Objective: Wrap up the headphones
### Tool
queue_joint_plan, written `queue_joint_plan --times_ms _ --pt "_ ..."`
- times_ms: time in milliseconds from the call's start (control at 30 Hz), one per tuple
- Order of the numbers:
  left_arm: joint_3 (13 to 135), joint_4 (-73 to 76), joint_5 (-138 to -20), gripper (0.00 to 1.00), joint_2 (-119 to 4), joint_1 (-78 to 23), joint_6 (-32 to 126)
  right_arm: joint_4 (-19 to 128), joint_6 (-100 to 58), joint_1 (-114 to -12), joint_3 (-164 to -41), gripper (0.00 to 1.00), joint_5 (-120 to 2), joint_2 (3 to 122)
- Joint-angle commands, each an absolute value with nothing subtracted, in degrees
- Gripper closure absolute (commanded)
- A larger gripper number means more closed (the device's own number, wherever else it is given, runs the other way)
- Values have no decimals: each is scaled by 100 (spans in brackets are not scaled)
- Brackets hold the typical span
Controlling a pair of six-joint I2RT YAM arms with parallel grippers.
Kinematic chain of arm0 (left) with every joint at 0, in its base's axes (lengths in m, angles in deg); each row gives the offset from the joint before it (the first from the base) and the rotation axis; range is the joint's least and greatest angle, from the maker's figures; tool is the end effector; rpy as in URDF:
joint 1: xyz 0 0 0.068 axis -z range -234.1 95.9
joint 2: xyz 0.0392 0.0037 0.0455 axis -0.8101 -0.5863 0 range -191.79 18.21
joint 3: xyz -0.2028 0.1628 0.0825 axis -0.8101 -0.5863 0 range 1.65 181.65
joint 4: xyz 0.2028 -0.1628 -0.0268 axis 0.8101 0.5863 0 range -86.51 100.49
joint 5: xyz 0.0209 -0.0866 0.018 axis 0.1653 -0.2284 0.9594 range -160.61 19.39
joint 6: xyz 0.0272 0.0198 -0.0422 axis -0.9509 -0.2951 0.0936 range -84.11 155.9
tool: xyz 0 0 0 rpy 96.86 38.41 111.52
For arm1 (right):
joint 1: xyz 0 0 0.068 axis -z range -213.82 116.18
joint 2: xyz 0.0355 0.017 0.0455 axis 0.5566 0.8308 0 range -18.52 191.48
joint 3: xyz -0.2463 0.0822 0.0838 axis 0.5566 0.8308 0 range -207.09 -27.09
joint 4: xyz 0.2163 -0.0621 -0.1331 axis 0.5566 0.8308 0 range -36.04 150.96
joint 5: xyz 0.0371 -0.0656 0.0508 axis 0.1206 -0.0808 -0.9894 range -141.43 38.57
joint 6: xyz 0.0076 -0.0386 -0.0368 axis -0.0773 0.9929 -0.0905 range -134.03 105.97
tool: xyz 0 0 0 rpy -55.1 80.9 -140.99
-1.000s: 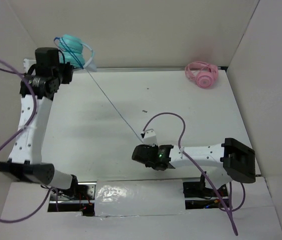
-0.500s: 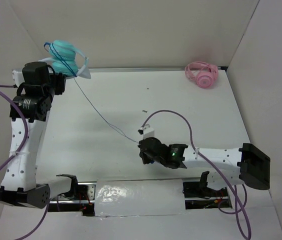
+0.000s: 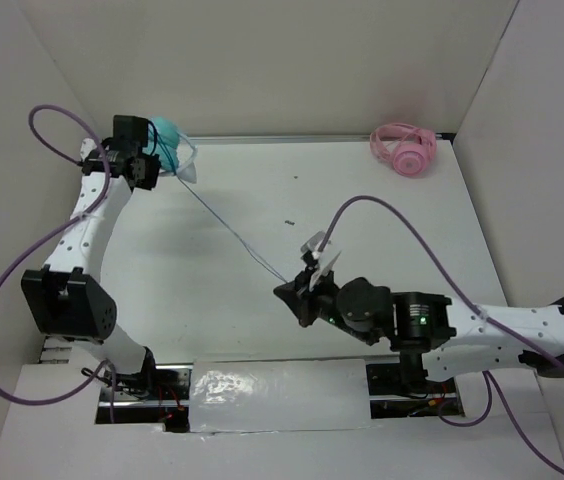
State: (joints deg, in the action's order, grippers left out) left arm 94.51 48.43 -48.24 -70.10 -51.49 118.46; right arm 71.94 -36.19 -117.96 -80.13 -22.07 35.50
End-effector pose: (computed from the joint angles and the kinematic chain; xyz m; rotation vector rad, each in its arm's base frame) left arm 0.3334 -0.0015 0.3873 -1.5888 1.5780 -0.3727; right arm 0.0388 0.2073 0.3488 -0.6745 1.8141 0.7877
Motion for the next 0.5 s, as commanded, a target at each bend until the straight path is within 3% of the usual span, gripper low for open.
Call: queue_joint_plan --times_ms 0,167,233,333,467 --pt "9543 4742 -4610 100 -7309 -4928 12079 6943 -2547 -11846 -8658 100 -1525 3360" --pt "9105 4499 -4520 100 -7601 -4444 11493 6873 -1511 -11741 -9704 100 -924 3605" --pt "8397 3005 -5489 100 -7356 -4382 10051 6881 -1018 -11609 -10134 100 -775 3781" --pt "7158 1621 -6285 100 -6708 -4163 9428 6837 -518 -11372 -10566 100 -765 3957" --pt "6055 834 -6770 100 -5976 -3855 9057 6812 -217 -10837 -10944 100 -1134 4028"
